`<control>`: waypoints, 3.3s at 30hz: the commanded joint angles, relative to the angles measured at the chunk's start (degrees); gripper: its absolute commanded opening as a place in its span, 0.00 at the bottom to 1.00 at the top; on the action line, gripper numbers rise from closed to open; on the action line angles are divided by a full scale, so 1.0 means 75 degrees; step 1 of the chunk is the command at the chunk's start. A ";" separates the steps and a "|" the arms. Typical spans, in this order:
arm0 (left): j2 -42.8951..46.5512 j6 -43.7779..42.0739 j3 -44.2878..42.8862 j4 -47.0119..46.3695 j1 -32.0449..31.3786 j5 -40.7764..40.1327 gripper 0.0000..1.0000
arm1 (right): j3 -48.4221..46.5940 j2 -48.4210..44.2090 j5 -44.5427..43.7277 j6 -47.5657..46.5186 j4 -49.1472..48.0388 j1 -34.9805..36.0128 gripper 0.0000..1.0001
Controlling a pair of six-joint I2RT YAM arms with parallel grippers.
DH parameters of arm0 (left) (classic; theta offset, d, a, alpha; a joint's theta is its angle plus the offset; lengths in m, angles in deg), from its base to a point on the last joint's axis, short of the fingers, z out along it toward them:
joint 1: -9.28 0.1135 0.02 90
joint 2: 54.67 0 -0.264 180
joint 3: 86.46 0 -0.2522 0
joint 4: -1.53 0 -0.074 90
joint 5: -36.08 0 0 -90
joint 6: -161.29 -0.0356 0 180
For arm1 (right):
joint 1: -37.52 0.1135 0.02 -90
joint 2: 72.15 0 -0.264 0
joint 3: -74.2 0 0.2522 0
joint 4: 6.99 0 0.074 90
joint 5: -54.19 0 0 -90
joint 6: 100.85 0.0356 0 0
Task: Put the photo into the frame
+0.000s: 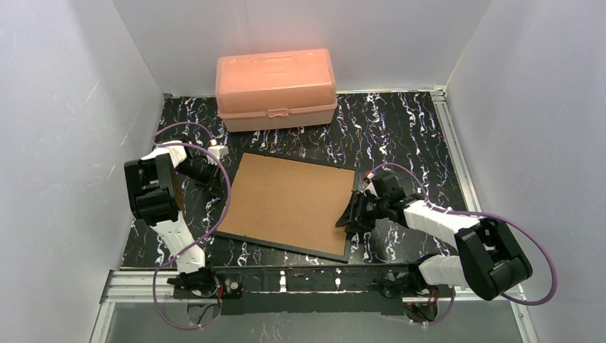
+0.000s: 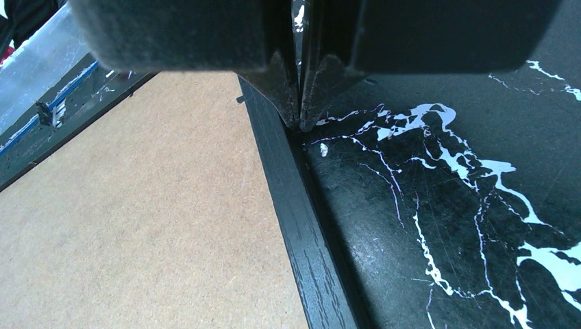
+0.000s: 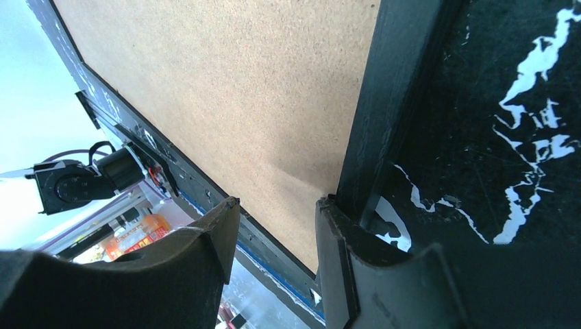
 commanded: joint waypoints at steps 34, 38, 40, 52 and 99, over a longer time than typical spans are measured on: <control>0.0737 -0.2693 0.1378 0.0981 -0.0194 -0.0865 0.00 | -0.3280 0.2525 -0.1779 -0.1800 0.1070 -0.0164 0.87; 0.0843 -0.3076 0.1583 0.1424 -0.0280 -0.0755 0.00 | -0.3871 0.3287 -0.1575 -0.1826 0.0867 -0.0122 0.86; 0.0984 -0.3279 0.1748 0.1601 -0.0350 -0.0724 0.00 | -0.4251 0.3676 -0.1492 -0.1862 0.0879 0.0013 0.86; 0.1493 -0.3740 0.1244 0.3078 -0.0398 -0.0666 0.00 | -0.5964 0.4711 -0.1719 -0.2022 0.1212 0.0500 0.90; -0.0525 -0.1928 -0.1665 0.1222 -0.0327 -0.0487 0.10 | -0.0997 0.1059 -0.0782 0.1159 -0.1304 0.0247 0.85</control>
